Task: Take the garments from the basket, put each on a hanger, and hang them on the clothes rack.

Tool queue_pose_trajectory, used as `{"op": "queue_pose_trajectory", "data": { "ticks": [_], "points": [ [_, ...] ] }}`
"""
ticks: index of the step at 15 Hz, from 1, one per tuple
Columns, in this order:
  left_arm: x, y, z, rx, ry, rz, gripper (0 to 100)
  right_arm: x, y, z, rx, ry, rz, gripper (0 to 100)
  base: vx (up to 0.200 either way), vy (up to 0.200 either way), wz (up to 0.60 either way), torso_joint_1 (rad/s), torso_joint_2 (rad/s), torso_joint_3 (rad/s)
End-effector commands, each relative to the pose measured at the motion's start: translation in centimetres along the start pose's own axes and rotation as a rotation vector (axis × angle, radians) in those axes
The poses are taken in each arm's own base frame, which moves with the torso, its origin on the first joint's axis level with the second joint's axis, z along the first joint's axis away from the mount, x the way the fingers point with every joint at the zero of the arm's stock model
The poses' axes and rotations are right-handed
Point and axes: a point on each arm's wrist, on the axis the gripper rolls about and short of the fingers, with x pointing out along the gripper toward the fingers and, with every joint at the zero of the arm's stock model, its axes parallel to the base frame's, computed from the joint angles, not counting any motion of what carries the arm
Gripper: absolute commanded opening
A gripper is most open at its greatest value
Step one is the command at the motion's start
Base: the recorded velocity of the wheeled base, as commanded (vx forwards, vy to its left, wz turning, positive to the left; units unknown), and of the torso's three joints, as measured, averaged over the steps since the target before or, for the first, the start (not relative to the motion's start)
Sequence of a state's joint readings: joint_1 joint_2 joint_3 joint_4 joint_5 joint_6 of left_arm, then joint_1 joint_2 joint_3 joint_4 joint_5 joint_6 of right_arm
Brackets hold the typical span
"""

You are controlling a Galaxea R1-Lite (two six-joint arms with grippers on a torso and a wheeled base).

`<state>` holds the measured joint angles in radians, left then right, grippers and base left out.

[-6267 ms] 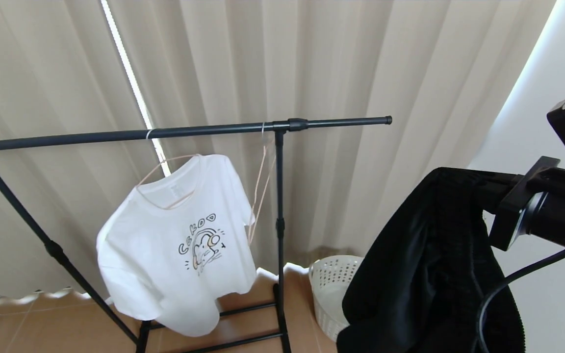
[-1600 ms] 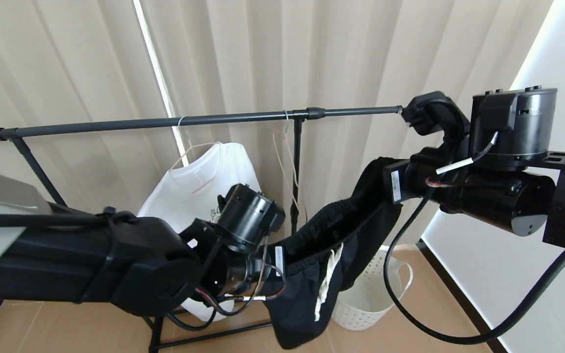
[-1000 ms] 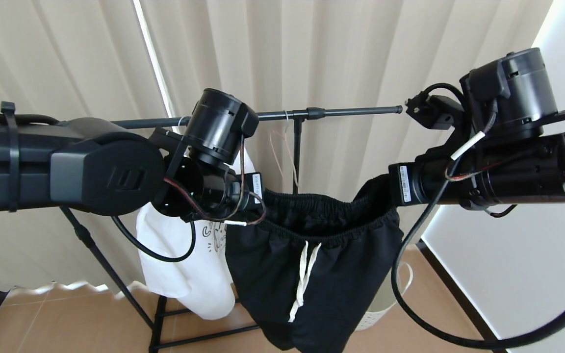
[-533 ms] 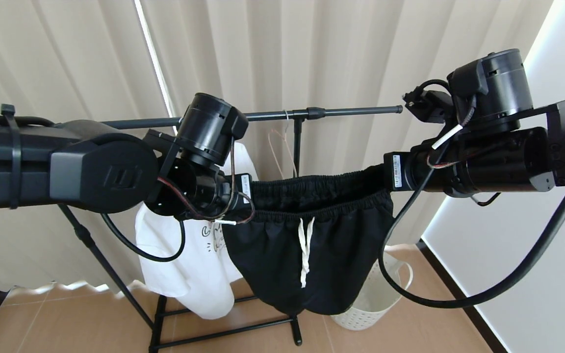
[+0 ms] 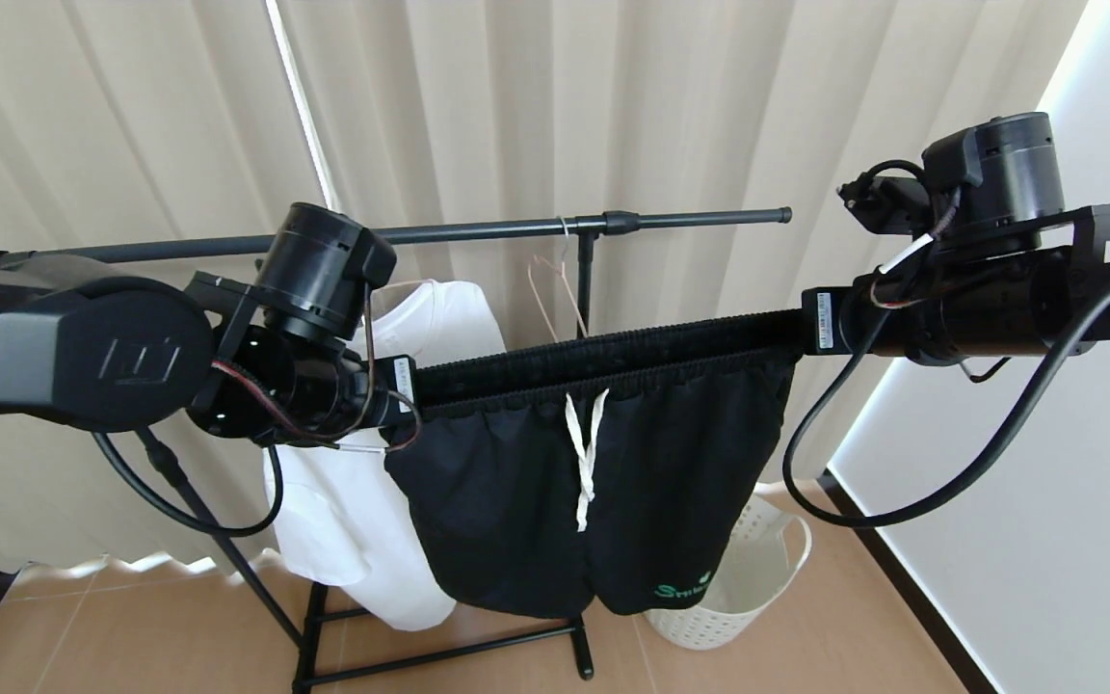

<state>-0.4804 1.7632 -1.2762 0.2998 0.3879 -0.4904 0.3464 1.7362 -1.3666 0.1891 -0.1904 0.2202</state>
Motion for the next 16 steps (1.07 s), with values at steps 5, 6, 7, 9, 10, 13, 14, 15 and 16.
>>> {"op": "queue_pose_trajectory", "data": {
  "ticks": [5,6,7,9,10,13,14,15,16],
  "points": [
    [-1.0,-0.3,-0.2,0.015,-0.015,-0.026,0,0.1,0.1,-0.9,-0.023,0.029,-0.002,0,0.000,0.000,0.00,0.000,0.00,0.000],
    [-1.1,-0.7,0.0,0.032,-0.022,-0.038,0,-0.2,0.0,-1.2,-0.045,0.034,-0.002,0,0.000,0.000,0.00,0.000,0.00,0.000],
    [-0.9,-1.1,0.3,0.043,-0.028,-0.049,0,-0.7,-0.1,-1.4,-0.065,0.037,0.000,0,0.000,0.000,0.00,0.000,0.00,0.000],
    [-0.2,-2.4,1.6,0.067,-0.057,-0.067,0,-1.8,-0.4,-2.4,-0.153,0.052,0.007,0,0.000,0.000,0.00,0.000,0.00,0.000],
    [-0.2,-2.7,2.2,0.065,-0.072,-0.077,0,-2.0,-0.4,-2.8,-0.182,0.060,0.013,0,0.000,0.000,0.00,0.000,0.00,0.000],
    [0.3,-5.2,5.1,0.041,-0.112,-0.232,0,-4.6,1.6,-5.5,-0.331,0.093,0.121,0,0.000,0.000,0.00,0.000,0.00,0.000],
    [0.7,-5.9,5.9,0.033,-0.130,-0.266,0,-5.2,2.4,-6.5,-0.378,0.105,0.161,0,0.000,0.000,0.00,0.000,0.00,0.000],
    [0.9,-6.3,6.4,0.028,-0.139,-0.287,0,-5.6,3.2,-7.3,-0.405,0.119,0.192,0,0.000,0.000,0.00,0.000,0.00,0.000],
    [1.3,-7.0,7.3,0.017,-0.156,-0.322,0,-6.2,4.6,-9.0,-0.458,0.148,0.252,0,0.000,0.000,0.00,0.000,0.00,0.000]
  ]
}}
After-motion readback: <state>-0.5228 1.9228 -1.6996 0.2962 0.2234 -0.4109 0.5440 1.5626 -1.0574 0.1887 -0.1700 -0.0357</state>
